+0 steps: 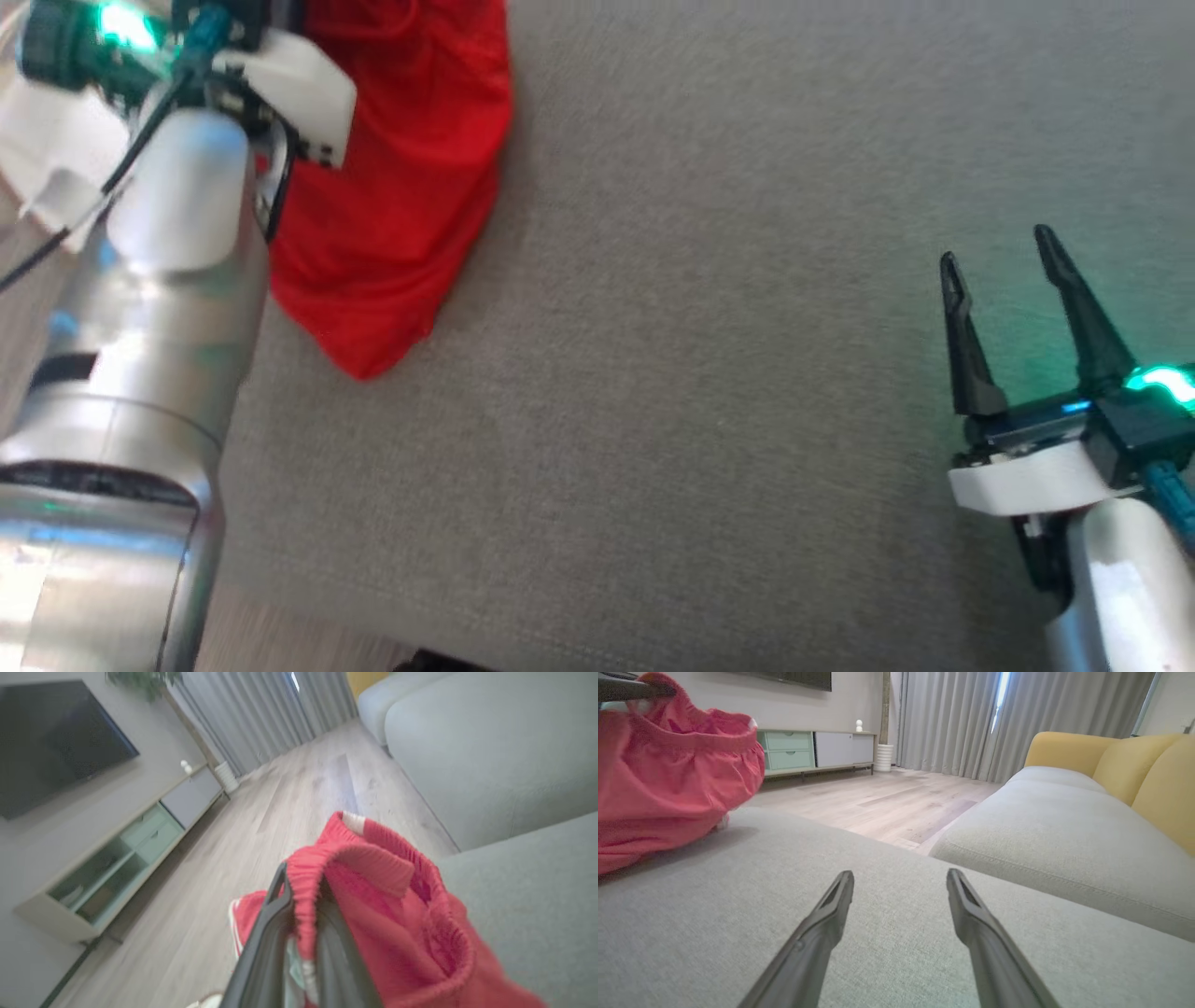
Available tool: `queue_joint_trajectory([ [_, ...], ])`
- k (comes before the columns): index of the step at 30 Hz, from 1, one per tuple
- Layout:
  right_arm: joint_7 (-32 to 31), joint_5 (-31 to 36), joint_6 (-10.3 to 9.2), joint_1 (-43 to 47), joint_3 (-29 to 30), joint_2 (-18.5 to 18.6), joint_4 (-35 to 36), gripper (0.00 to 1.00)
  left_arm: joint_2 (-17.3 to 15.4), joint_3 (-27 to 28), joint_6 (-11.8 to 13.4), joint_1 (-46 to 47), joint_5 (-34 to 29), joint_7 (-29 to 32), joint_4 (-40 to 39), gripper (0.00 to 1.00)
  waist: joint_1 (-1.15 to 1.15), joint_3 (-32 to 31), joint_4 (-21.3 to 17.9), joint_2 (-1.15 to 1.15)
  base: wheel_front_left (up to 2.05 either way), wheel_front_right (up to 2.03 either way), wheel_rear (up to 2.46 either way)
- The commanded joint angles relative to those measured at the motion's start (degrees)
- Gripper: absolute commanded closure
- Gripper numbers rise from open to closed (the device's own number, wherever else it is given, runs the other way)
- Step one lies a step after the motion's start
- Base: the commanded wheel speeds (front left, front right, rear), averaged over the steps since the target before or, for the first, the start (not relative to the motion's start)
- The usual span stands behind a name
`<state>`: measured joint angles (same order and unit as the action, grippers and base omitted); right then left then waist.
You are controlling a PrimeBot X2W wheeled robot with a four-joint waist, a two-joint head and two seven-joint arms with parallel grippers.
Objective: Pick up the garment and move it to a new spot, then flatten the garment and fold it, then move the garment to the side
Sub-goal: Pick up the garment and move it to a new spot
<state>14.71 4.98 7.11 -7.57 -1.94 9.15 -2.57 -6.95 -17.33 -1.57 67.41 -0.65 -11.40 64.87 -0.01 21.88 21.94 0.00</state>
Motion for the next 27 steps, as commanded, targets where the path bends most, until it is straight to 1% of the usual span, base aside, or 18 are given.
queue_joint_trajectory([
  [1,0.3,-0.7,0.37,0.5,-1.2,-1.0,1.7,0.0,-2.9,-0.2,-0.1,3.9,-0.9,-0.7,-2.7,1.0,0.01,-4.2,-3.4,0.0,0.0,0.0,0.0],
  [4,0.3,-1.1,0.37,1.6,-0.7,-3.0,2.0,0.0,-3.0,-2.4,-1.4,6.1,-2.4,-0.7,-4.6,1.0,0.01,-7.3,-6.5,0.0,0.0,0.0,0.0],
  [8,0.3,-1.8,0.37,3.5,-0.2,-5.1,1.9,0.0,-3.2,-4.9,-3.0,7.9,-3.7,-0.2,-7.2,1.0,0.01,-11.7,-11.4,0.0,0.0,0.0,0.0],
  [14,0.3,-2.6,0.37,5.8,0.2,-6.2,1.8,0.0,-2.5,-7.6,-5.0,8.8,-3.2,0.3,-12.1,1.0,0.01,-16.0,-19.1,0.0,0.0,0.0,0.0],
  [15,0.3,-3.0,0.37,6.1,0.1,-6.2,1.7,0.0,-2.3,-7.9,-5.2,8.8,-2.8,0.3,-13.0,1.0,0.01,-16.7,-20.5,0.0,0.0,0.0,0.0],
  [16,0.3,-3.0,0.37,6.1,0.1,-6.2,1.7,0.0,-2.3,-7.9,-5.2,8.8,-2.8,0.3,-13.0,1.0,0.01,-16.7,-20.5,0.0,0.0,0.0,0.0],
  [20,0.3,-5.3,0.37,7.4,-0.1,-6.2,1.6,0.0,-1.3,-9.3,-5.6,9.0,-1.5,0.1,-16.0,1.0,0.01,-18.6,-25.4,0.0,0.0,0.0,0.0],
  [24,0.3,-6.1,0.37,8.4,-0.5,-6.3,1.6,0.0,-0.1,-11.0,-5.8,8.7,-0.1,-0.2,-18.0,1.0,0.01,-19.8,-29.7,0.0,0.0,0.0,0.0],
  [27,0.3,-6.7,0.37,8.8,-0.8,-6.3,1.6,0.0,1.8,-11.7,-5.9,6.3,3.7,0.2,-17.9,1.0,0.01,-20.0,-32.4,0.0,0.0,0.0,0.0],
])
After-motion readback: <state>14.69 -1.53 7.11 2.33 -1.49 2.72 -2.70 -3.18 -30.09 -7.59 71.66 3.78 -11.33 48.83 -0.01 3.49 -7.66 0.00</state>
